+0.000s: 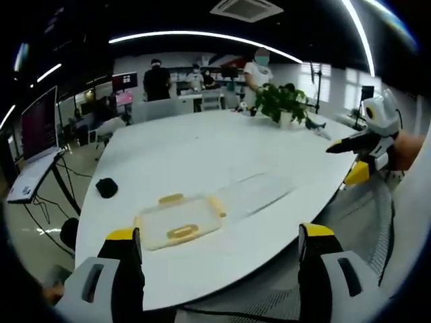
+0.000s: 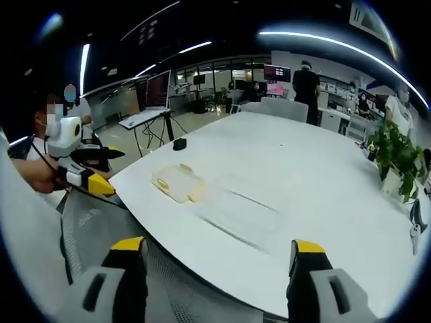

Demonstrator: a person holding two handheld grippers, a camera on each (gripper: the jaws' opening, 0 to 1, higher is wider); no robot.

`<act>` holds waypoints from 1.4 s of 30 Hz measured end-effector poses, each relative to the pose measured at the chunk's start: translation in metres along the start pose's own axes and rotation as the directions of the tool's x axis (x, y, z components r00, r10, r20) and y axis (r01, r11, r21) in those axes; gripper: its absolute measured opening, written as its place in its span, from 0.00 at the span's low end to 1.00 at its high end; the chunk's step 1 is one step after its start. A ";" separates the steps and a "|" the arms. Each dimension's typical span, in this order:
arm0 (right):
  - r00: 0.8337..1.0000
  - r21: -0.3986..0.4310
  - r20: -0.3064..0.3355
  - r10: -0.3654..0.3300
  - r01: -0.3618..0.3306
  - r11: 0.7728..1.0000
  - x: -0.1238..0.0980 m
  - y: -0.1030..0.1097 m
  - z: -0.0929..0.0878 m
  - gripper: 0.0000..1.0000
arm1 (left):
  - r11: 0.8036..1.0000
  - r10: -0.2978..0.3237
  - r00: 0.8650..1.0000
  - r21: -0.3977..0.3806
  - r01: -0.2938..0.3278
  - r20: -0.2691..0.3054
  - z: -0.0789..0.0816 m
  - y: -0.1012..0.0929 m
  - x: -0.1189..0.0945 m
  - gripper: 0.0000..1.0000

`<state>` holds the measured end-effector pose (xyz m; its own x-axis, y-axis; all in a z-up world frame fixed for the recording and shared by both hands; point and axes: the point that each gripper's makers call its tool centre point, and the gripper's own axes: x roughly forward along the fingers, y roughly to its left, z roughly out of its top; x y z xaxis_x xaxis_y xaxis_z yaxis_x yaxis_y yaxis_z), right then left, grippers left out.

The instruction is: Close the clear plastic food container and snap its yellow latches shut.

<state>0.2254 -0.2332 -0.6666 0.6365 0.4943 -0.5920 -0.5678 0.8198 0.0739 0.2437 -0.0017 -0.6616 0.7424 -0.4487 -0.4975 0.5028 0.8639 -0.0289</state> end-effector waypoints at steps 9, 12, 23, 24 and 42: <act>1.000 -0.001 0.008 0.002 -0.002 1.000 0.000 0.001 0.002 0.87 | 1.000 -0.004 1.000 -0.010 0.004 0.002 -0.001 -0.001 0.000 0.94; 1.000 0.000 0.010 0.002 -0.002 1.000 0.000 0.002 0.003 0.87 | 1.000 -0.007 1.000 -0.018 0.007 0.001 -0.002 -0.002 0.000 0.94; 1.000 0.003 0.012 0.002 -0.002 1.000 -0.001 0.003 0.002 0.87 | 1.000 -0.006 1.000 -0.009 0.006 0.002 -0.002 -0.001 -0.001 0.94; 1.000 0.004 0.012 0.003 -0.003 1.000 -0.001 0.004 0.002 0.87 | 1.000 -0.002 1.000 -0.005 0.002 -0.002 -0.003 0.000 -0.002 0.94; 1.000 -0.009 0.011 0.009 -0.009 1.000 0.000 0.007 0.006 0.86 | 1.000 -0.003 1.000 0.003 0.003 0.001 -0.002 0.004 -0.002 0.93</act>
<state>0.2250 -0.2259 -0.6615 0.6370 0.5052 -0.5823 -0.5784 0.8126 0.0722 0.2431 0.0029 -0.6625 0.7412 -0.4515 -0.4967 0.5063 0.8619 -0.0280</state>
